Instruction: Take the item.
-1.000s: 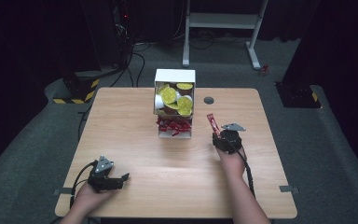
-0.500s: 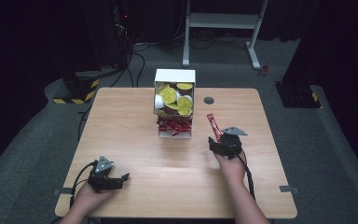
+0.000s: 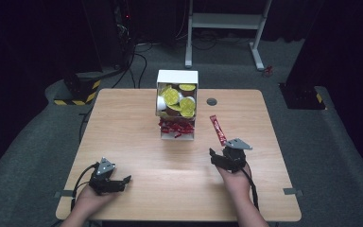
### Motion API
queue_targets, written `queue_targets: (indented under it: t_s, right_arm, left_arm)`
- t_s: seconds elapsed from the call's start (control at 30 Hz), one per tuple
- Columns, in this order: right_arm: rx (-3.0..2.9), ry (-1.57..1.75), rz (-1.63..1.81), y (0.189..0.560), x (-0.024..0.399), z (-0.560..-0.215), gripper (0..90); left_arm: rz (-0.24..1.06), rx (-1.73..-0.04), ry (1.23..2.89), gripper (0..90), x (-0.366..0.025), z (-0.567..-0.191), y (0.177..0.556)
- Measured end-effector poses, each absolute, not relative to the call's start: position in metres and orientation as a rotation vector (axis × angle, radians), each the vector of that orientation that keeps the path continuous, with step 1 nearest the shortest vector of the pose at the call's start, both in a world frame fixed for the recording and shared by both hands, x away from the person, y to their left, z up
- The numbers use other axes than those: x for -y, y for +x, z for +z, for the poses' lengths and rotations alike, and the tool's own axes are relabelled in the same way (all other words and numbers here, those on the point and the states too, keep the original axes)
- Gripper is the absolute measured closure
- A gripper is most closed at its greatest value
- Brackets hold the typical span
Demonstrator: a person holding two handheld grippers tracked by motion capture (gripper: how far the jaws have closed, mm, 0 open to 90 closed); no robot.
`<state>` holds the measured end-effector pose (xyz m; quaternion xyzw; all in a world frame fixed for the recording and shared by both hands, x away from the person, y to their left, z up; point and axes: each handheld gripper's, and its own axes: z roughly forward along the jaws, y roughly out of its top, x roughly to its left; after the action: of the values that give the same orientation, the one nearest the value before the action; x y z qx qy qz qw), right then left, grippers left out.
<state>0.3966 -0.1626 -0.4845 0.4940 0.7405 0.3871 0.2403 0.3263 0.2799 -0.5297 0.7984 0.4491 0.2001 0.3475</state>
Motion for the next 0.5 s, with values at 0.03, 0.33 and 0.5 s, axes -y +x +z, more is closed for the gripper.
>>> queue_targets:
  t_s: [0.03, 0.33, 0.5]
  right_arm:
    - [-2.031, 1.346, 1.058, 0.394, 0.162, -0.486, 25.7]
    - [-2.154, 1.325, 0.988, 0.359, 0.161, -0.510, 24.1]
    - [-2.214, 1.326, 0.908, 0.352, 0.160, -0.523, 21.9]
  left_arm:
    - [0.519, -1.165, 2.071, 14.7, -0.280, -0.530, 0.326]
    - [0.520, -1.165, 2.070, 14.7, -0.280, -0.530, 0.326]
    - [0.520, -1.166, 2.070, 14.7, -0.280, -0.530, 0.326]
